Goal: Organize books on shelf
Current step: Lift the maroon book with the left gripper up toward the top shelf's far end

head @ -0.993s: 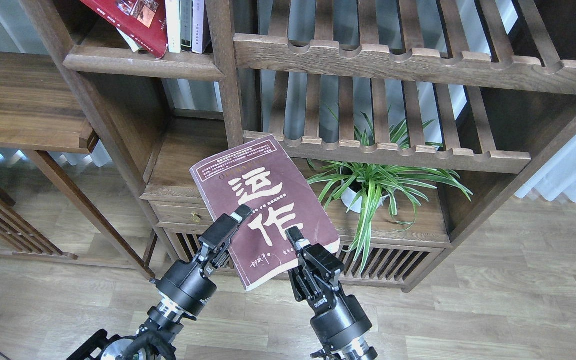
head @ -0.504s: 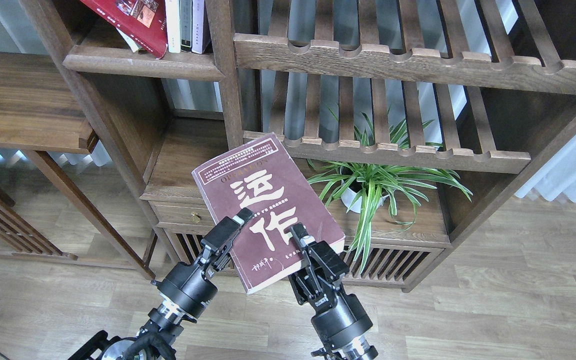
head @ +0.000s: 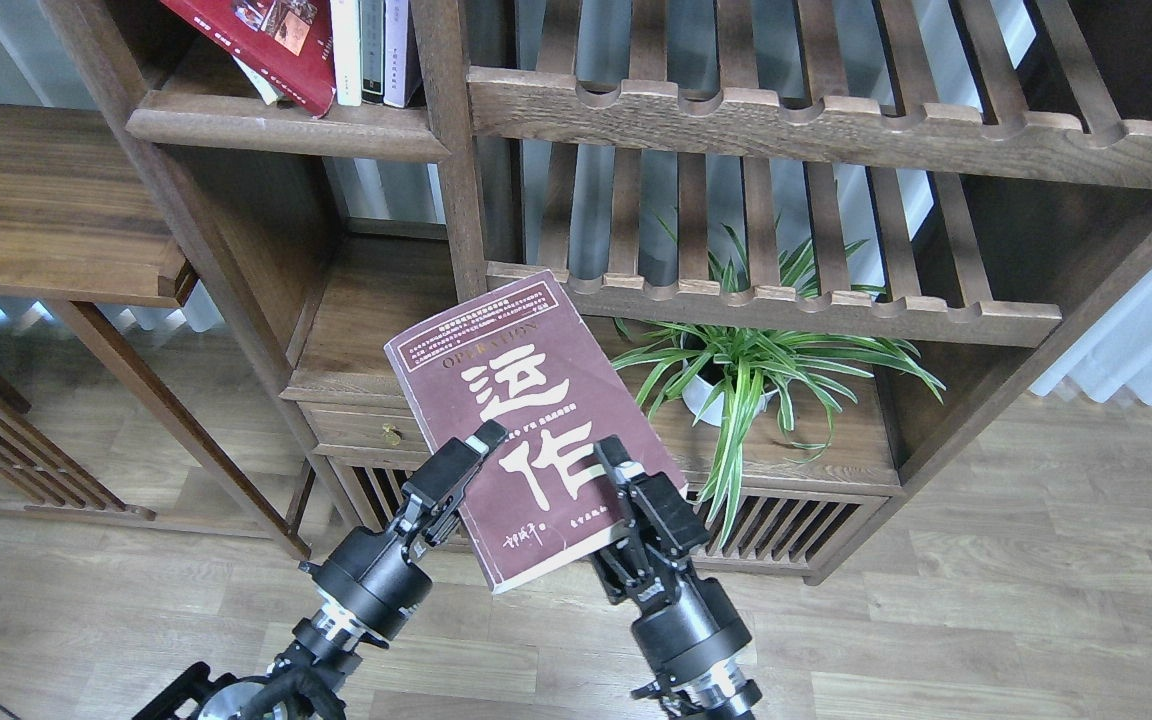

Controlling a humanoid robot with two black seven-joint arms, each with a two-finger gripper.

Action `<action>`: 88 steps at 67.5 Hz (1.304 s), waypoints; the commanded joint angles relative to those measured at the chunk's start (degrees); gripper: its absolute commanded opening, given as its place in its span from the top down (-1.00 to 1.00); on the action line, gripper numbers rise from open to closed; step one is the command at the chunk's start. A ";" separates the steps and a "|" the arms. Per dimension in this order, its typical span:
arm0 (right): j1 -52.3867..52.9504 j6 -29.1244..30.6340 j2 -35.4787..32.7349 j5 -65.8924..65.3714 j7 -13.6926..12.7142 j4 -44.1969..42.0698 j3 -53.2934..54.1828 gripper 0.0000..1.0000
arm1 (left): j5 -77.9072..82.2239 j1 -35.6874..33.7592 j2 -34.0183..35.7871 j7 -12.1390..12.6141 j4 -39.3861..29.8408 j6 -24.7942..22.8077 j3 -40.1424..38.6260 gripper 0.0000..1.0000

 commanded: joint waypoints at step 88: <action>3.13 -0.03 0.00 -0.99 0.00 -3.88 1.16 -0.62 | 3.39 -23.93 6.47 12.25 -0.31 -0.01 -34.39 0.91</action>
